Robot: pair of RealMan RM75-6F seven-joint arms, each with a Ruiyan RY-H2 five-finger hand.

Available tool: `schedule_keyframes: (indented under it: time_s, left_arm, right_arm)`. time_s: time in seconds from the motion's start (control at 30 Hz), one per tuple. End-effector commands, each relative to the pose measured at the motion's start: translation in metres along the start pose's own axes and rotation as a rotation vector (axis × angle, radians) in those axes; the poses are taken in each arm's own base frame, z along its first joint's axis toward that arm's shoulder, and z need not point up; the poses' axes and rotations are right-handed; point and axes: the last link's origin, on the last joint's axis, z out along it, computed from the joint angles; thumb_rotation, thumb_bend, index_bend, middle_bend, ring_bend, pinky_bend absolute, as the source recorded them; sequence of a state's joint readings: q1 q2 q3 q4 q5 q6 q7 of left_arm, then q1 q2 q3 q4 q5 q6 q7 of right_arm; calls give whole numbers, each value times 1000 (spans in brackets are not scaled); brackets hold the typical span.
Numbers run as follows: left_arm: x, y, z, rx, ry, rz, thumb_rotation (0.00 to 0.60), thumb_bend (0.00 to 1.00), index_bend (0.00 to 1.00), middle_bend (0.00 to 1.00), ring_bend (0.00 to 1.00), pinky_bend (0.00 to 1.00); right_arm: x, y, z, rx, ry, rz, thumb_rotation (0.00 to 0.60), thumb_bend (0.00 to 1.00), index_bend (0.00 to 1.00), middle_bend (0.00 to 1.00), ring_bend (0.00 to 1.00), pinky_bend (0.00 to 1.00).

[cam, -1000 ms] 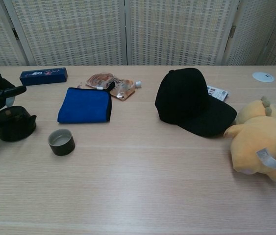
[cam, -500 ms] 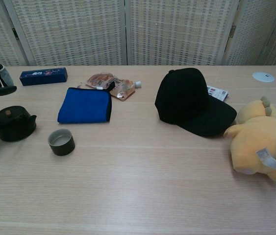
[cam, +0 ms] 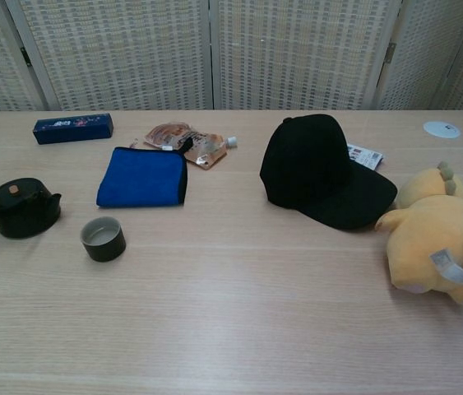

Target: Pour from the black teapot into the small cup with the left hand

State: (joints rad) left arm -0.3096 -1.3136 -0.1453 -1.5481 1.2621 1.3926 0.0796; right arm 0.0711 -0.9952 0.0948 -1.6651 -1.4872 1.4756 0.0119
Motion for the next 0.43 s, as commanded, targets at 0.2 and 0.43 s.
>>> schedule_keyframes:
  time_s: [0.2, 0.43]
  left_arm:
    - [5, 1, -45, 16, -25, 51, 600, 246, 128, 137, 169, 71]
    - [7, 8, -68, 7, -13, 43, 600, 246, 129, 137, 169, 71]
  right_arm:
    - [-15, -11, -7, 72, -65, 47, 600, 311, 141, 201, 84, 153]
    - [-25, -19, -12, 108, -94, 71, 600, 320, 141, 201, 83, 162]
